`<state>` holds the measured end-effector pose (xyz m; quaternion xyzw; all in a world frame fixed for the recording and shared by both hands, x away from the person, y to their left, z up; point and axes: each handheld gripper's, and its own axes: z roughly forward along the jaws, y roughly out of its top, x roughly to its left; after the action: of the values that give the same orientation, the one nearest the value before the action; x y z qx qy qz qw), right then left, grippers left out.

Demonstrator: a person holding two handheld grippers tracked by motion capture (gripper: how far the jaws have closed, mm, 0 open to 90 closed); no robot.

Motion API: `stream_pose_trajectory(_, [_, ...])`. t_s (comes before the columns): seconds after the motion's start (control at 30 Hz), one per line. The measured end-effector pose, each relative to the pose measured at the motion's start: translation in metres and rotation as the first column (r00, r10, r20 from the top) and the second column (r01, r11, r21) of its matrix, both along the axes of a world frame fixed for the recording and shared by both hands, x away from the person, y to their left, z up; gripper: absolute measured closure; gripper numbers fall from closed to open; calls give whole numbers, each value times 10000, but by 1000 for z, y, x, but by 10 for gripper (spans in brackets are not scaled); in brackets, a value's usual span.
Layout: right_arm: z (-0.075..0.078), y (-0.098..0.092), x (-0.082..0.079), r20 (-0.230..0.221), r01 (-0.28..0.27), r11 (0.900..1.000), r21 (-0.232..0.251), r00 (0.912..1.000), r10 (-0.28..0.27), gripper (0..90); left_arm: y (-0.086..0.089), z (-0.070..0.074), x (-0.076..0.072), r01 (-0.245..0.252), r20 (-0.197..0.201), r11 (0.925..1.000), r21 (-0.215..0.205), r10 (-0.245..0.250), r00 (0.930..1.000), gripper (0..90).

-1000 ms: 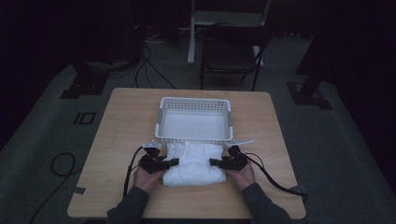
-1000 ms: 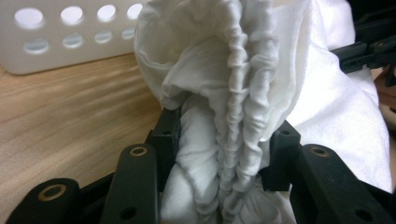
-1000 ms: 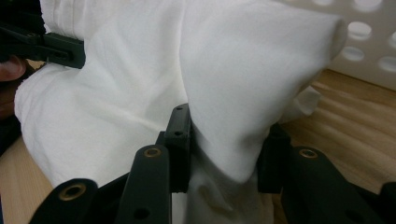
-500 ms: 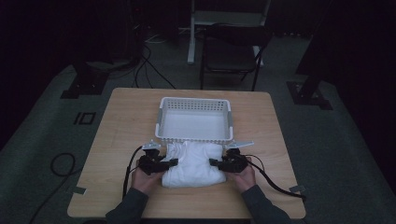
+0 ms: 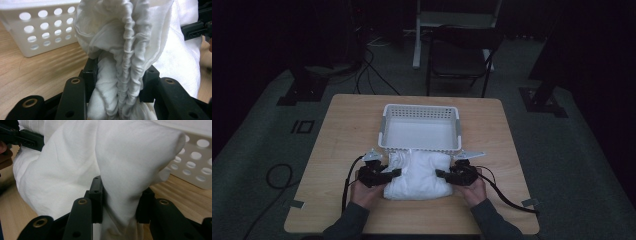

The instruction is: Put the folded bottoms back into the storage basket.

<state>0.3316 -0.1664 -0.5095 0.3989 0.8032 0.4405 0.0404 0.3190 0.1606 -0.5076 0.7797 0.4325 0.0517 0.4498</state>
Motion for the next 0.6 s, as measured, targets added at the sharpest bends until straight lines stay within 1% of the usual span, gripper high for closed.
stream_pose_trajectory(0.1, [2,-1,-1,45,5,10000,67,10000,-5,657,0,3,-2,-3,78,10000,9,3,10000,590])
stream_pose_trajectory(0.3, [8,0,-4,270,-12,10000,-4,9996,12,658,1,8,-3,-31,184,10000,-88,33,9998,590])
stream_pose_trajectory(0.6, [14,0,-5,340,7,10000,18,9994,-7,658,1,14,-5,-34,294,10000,-85,37,9996,590])
